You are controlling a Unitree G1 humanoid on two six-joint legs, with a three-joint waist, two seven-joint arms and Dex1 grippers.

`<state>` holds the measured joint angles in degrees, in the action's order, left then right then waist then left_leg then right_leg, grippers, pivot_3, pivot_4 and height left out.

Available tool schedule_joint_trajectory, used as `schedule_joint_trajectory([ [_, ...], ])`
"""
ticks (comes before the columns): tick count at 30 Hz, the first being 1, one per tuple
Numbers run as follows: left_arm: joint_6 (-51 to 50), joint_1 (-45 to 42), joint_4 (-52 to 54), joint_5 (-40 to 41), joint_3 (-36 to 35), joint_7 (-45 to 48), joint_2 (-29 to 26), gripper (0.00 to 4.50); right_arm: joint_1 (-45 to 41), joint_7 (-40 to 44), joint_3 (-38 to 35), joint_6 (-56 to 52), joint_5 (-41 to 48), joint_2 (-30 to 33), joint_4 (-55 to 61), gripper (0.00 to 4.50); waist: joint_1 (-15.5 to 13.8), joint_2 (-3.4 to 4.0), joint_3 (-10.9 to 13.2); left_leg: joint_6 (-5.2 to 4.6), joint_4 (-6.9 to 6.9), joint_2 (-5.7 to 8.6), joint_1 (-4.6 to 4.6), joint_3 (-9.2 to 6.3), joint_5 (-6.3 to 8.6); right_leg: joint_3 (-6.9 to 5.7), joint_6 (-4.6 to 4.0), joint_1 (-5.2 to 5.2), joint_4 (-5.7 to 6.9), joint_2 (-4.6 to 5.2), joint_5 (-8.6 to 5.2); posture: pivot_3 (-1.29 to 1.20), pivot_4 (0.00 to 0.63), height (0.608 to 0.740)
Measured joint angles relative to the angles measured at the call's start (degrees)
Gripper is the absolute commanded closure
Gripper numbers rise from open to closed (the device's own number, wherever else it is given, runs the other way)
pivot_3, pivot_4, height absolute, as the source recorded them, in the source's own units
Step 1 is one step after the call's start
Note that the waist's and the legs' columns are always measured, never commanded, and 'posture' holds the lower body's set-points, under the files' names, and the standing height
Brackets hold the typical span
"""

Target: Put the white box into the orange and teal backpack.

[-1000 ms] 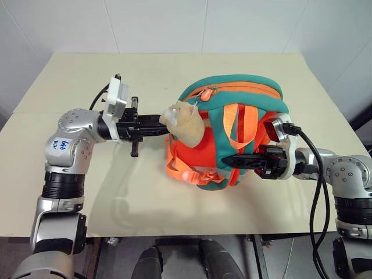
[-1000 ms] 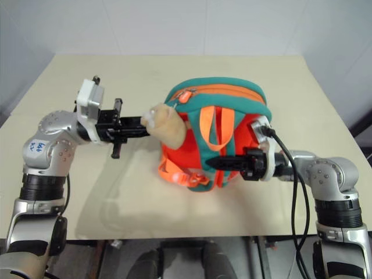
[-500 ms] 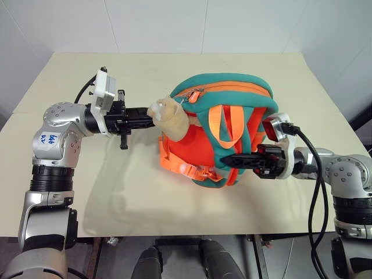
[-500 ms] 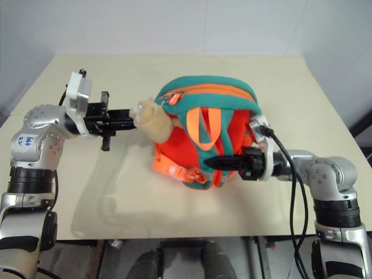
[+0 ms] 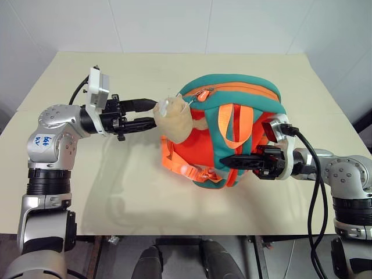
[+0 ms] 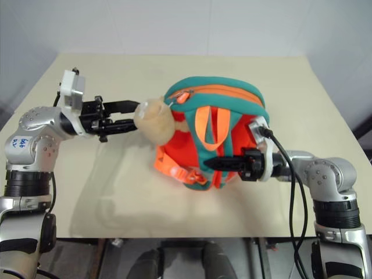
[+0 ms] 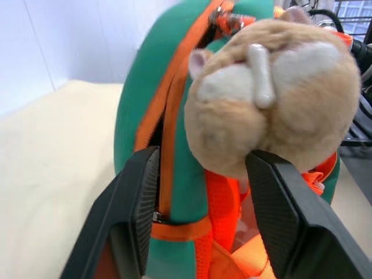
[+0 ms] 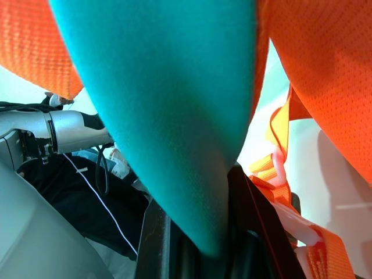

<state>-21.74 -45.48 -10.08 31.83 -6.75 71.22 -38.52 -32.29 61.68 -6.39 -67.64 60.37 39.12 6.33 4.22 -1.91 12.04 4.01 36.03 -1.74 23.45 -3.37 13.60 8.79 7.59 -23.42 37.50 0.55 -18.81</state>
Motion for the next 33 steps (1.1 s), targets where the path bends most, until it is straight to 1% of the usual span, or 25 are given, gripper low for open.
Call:
schedule_joint_trajectory([
  [5, -0.03, 0.05, 0.66, 0.05, -0.11, 0.72, -0.19, 2.14, -0.01, 0.00, 0.00, 0.01, -0.05, -0.04, -0.02, 4.47, -0.08, 0.00, 0.00, 0.00, 0.00, 0.00, 0.00, 0.00, 0.00, 0.00, 0.00, 0.00, 0.00, 0.00, 0.00, 0.00, 0.150, 0.740],
  [10, -0.91, 0.04, 1.41, 0.41, 0.85, 1.90, 1.40, 2.14, -0.02, 0.01, 0.07, 0.03, -0.10, -0.51, -0.07, 4.47, -0.17, 0.00, 0.00, 0.00, 0.00, 0.01, 0.01, 0.00, 0.00, 0.00, 0.00, 0.00, -0.01, 0.00, 0.00, 0.00, 0.150, 0.740],
  [13, -1.51, 0.04, 1.75, 1.29, 1.31, 2.69, 2.47, 2.78, -0.03, 0.01, 0.09, 0.03, -0.11, -0.54, -0.09, 4.47, -0.28, 0.00, 0.00, 0.00, 0.00, 0.00, 0.00, 0.00, 0.00, 0.00, 0.00, 0.00, 0.00, 0.00, 0.00, 0.00, 0.150, 0.740],
  [18, -2.08, 0.00, 1.90, 2.37, 1.28, 3.57, 2.72, 4.28, -0.02, 0.01, 0.09, 0.03, -0.11, -0.58, -0.09, 4.47, -0.48, 0.00, 0.00, 0.00, 0.00, 0.00, 0.00, 0.01, 0.00, 0.00, 0.00, 0.00, -0.01, 0.00, 0.00, 0.00, 0.150, 0.740],
  [19, -2.09, 0.00, 1.90, 2.45, 1.22, 3.59, 2.71, 4.47, -0.02, 0.01, 0.09, 0.03, -0.11, -0.58, -0.09, 4.47, -0.52, 0.00, 0.00, 0.00, 0.00, 0.00, 0.00, 0.01, 0.00, 0.00, 0.00, 0.00, -0.01, 0.00, 0.00, 0.00, 0.150, 0.740],
  [25, -1.71, 0.00, 1.66, 2.45, 0.37, 3.62, 1.35, 4.47, -0.02, -0.03, 0.09, 0.03, -0.10, -0.58, -0.08, 4.47, -0.73, 0.00, 0.00, 0.00, -0.01, 0.00, 0.00, 0.01, 0.00, 0.00, 0.00, -0.01, -0.01, 0.00, 0.00, 0.00, 0.150, 0.740],
  [29, -0.35, -0.02, -0.64, 1.51, -1.17, 3.17, -0.96, 4.47, -0.01, -0.07, 0.09, 0.02, -0.10, -0.60, -0.08, 4.47, -0.72, 0.00, 0.00, 0.00, 0.00, 0.00, -0.01, 0.01, 0.00, 0.00, 0.00, -0.01, 0.00, -0.01, 0.00, 0.00, 0.150, 0.740],
  [33, 1.94, -0.55, -5.51, 0.26, -2.08, 3.06, -3.24, 4.47, 0.00, -0.14, 0.10, 0.01, -0.10, -0.85, -0.07, 4.47, -0.71, 0.00, 0.00, 0.00, 0.00, 0.00, -0.01, 0.02, 0.00, 0.00, 0.00, -0.01, 0.00, -0.01, 0.00, 0.00, 0.150, 0.740],
])
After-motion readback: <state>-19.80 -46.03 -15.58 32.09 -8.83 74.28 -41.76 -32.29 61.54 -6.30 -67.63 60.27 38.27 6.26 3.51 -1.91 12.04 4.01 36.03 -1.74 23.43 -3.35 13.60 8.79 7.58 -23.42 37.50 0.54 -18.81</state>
